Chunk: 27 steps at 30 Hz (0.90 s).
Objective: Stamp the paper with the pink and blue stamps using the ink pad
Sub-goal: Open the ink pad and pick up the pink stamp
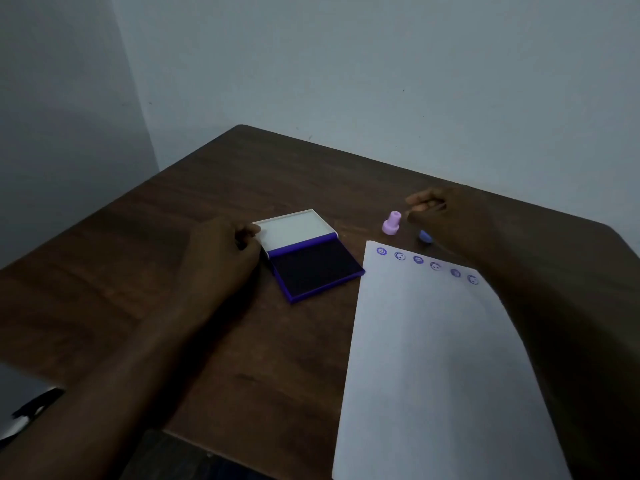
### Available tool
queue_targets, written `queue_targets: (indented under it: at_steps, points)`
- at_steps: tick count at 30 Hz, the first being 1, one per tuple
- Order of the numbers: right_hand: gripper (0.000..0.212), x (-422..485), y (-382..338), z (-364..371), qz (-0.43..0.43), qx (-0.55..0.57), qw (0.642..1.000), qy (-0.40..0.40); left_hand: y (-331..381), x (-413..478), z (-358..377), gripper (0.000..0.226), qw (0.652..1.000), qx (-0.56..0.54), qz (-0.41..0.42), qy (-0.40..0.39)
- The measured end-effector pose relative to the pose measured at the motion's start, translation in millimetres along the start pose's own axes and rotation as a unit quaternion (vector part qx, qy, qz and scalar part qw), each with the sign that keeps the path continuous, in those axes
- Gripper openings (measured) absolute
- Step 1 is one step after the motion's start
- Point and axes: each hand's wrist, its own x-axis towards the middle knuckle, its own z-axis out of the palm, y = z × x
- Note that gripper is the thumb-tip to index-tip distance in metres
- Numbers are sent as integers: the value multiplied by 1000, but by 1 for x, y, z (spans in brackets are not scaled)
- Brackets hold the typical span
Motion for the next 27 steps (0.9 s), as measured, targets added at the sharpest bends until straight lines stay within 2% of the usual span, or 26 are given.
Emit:
queue_targets:
  at_steps: [8, 13, 16, 18, 21, 24, 27]
  points:
    - [33, 25, 5, 10, 10, -99, 994, -45, -4, 3, 0, 24, 1000, -7, 11, 16]
    - [27, 27, 1, 21, 5, -178, 982, -64, -4, 4, 1, 23, 999, -18, 6, 29]
    - [22, 27, -2, 21, 10, -187, 980, -69, -2, 3, 0, 21, 999, -24, 7, 34]
    - [18, 23, -8, 15, 7, -139, 989, -59, -1, 2, -2, 21, 999, -36, 1, 33]
    - [17, 9, -29, 4, 7, 24, 998, -62, 6, 1, -3, 15, 996, -81, -8, 25]
    - [23, -10, -55, 0, 10, 187, 978, -90, 15, -1, -4, 12, 985, -173, -19, -14]
    - [35, -29, -73, 5, 19, 278, 952, -129, 22, -6, -12, 26, 959, -275, 1, -67]
